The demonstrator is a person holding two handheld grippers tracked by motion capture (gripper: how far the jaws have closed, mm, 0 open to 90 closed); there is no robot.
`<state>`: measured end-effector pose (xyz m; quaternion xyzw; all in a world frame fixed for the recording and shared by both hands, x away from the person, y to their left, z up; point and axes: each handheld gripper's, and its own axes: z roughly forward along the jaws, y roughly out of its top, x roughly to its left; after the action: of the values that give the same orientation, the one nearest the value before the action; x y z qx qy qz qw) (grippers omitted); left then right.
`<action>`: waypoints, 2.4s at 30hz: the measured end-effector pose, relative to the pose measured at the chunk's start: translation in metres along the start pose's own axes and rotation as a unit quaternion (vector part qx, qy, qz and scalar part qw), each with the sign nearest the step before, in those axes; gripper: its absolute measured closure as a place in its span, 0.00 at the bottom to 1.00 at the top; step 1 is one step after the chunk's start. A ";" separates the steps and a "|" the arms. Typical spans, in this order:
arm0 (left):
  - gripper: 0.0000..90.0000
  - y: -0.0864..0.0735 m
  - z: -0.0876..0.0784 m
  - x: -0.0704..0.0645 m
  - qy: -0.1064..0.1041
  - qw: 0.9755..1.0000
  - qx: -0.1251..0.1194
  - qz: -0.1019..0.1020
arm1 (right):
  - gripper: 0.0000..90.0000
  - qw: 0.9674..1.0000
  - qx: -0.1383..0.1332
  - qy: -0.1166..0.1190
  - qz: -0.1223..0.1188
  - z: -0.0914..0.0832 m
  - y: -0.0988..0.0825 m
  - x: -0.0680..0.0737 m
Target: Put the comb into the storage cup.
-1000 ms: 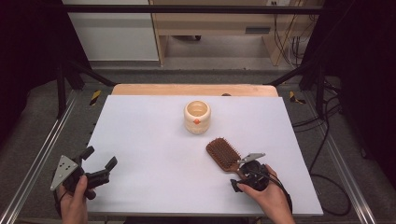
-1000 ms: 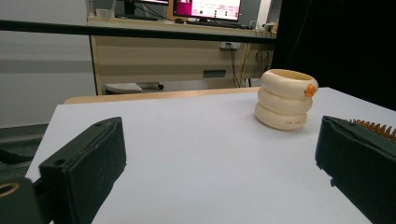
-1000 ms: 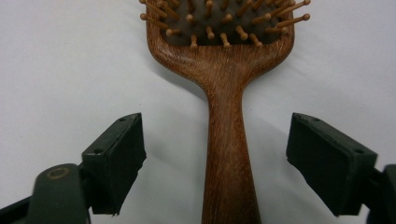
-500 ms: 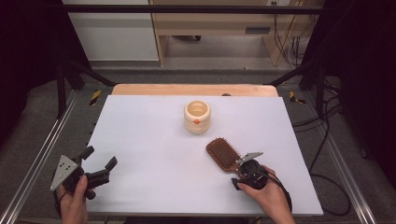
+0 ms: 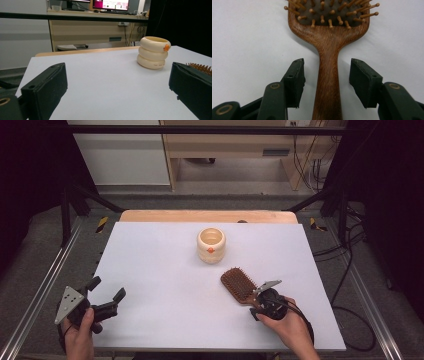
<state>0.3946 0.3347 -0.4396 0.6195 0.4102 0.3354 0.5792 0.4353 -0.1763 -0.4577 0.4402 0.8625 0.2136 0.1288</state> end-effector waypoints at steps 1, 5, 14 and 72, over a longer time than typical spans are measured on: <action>0.02 0.000 0.000 0.000 0.000 1.000 0.000 0.000 | 0.53 1.000 -0.001 0.001 -0.001 0.001 0.001 -0.001; 0.02 0.000 -0.001 0.000 -0.001 1.000 0.000 0.000 | 0.55 1.000 -0.003 0.006 0.004 0.001 0.005 -0.003; 0.02 0.000 0.000 0.000 0.000 1.000 0.000 0.001 | 0.60 1.000 0.006 0.011 0.010 0.006 0.010 0.000; 0.02 0.002 -0.003 -0.002 -0.001 1.000 -0.006 -0.001 | 0.81 0.999 -0.032 0.025 -0.004 0.006 0.006 -0.012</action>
<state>0.3916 0.3344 -0.4372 0.6161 0.4085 0.3363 0.5835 0.4485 -0.1816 -0.4595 0.4270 0.8598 0.2520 0.1220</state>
